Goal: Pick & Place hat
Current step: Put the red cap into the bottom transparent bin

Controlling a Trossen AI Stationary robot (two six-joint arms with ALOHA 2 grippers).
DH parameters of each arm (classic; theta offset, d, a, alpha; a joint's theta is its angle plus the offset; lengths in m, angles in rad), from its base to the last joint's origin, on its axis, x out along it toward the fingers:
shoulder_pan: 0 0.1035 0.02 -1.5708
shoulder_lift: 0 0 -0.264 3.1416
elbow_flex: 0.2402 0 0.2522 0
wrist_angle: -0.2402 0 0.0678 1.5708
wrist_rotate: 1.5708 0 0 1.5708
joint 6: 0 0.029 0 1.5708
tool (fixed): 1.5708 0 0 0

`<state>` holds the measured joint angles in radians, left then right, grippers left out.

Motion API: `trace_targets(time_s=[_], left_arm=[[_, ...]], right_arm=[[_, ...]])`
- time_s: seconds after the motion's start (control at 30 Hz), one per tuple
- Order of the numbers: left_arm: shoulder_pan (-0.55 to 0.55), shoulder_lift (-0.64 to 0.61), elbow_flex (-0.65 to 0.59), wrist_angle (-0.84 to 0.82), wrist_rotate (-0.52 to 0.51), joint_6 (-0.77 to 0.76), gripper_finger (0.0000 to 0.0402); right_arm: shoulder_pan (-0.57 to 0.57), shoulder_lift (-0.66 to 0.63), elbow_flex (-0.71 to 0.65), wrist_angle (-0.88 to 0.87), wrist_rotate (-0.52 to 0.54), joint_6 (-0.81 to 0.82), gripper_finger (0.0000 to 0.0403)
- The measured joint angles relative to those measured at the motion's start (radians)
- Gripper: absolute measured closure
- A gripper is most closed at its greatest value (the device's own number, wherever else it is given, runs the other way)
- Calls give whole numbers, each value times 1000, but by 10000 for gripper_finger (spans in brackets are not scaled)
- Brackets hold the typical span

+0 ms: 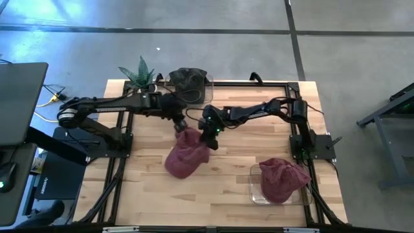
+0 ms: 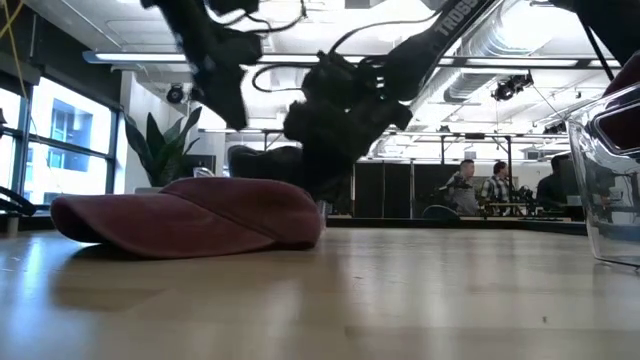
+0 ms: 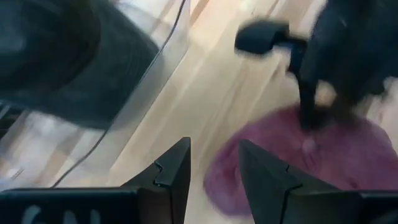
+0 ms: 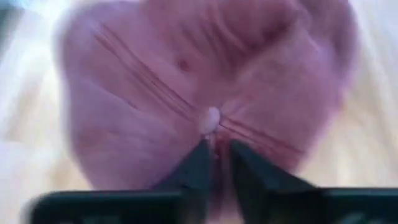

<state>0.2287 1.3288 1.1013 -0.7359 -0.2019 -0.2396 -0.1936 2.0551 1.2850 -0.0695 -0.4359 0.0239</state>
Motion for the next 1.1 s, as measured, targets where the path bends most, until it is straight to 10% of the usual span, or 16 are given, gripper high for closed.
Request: trace_targets(time_s=[0.5, 0.93, 1.1], left_arm=[[-81, -56, -284, 398, 125, 79, 274], [-85, 151, -287, 356, 159, 14, 112], [-85, 250, -287, 358, 157, 7, 113]], right_arm=[[-3, -380, -211, -200, 118, -66, 371], [-2, -543, -630, 348, 134, 190, 363], [-3, -547, -682, 445, 134, 215, 378]])
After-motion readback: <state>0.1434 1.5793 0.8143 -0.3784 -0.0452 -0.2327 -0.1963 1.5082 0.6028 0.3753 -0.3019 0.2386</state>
